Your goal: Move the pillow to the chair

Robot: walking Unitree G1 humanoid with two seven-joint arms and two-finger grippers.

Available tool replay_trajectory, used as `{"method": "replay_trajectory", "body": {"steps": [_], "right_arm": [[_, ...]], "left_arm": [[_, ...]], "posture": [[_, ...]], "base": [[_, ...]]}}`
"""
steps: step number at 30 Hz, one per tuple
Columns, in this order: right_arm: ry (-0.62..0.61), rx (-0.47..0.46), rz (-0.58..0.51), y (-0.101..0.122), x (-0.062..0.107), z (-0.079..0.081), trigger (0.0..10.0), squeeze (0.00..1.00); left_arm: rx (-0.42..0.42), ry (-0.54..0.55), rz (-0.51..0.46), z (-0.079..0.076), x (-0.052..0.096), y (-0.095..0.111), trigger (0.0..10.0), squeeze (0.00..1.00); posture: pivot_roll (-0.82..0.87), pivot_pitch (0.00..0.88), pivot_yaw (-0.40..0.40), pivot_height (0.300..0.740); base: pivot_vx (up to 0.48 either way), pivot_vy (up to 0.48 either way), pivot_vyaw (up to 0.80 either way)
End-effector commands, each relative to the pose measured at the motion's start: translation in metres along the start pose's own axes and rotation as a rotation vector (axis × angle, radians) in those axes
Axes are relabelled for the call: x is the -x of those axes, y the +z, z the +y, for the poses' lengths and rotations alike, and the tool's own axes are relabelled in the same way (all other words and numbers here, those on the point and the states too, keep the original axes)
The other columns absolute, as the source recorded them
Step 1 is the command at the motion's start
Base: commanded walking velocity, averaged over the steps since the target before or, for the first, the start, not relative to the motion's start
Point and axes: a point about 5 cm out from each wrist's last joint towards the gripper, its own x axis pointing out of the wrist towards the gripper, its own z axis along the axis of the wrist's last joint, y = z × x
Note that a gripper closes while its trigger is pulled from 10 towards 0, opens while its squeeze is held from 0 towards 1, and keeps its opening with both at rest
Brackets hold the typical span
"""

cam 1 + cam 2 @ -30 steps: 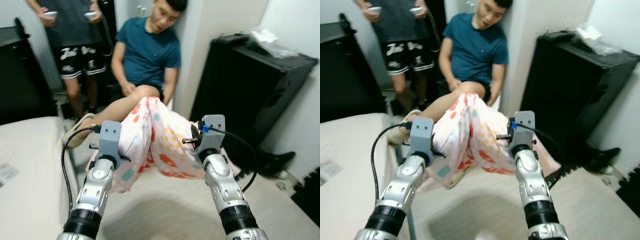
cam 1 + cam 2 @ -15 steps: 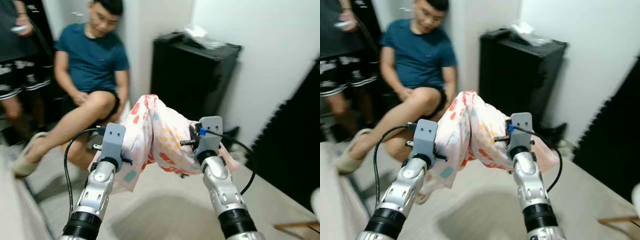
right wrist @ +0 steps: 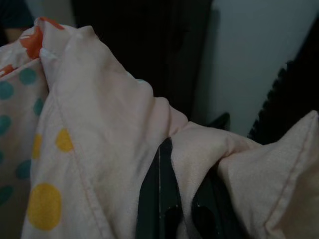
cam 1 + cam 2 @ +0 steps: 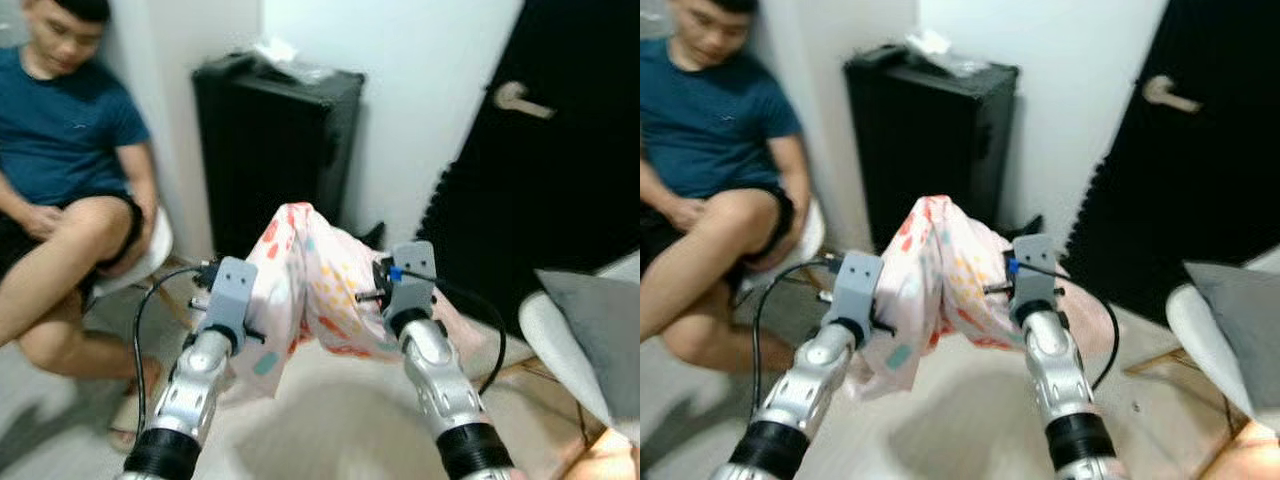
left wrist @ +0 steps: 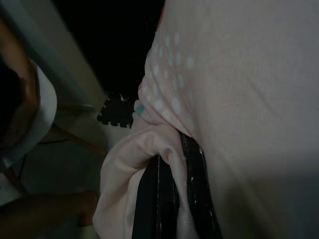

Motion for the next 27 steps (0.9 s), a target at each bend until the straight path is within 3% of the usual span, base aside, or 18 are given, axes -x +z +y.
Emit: {"method": "replay_trajectory", "body": {"steps": [1,27], "right_arm": [[0.05,0.018,-0.053,0.01,-0.0023,0.0098,10.0,0.0],[0.04,-0.013,-0.058,0.0102,0.0003,0.0148,10.0,0.0]], "left_arm": [[-0.017,-0.059,-0.09,-0.012,-0.0028,0.0179,10.0,0.0],[-0.006,-0.044,-0.121,-0.006,-0.0014,0.0247,10.0,0.0]], "posture": [[-0.07,0.063,-0.013,0.74],[-0.04,0.077,-0.002,0.74]], "base": [[0.0,0.0,-0.8],[0.0,0.0,-0.8]]}}
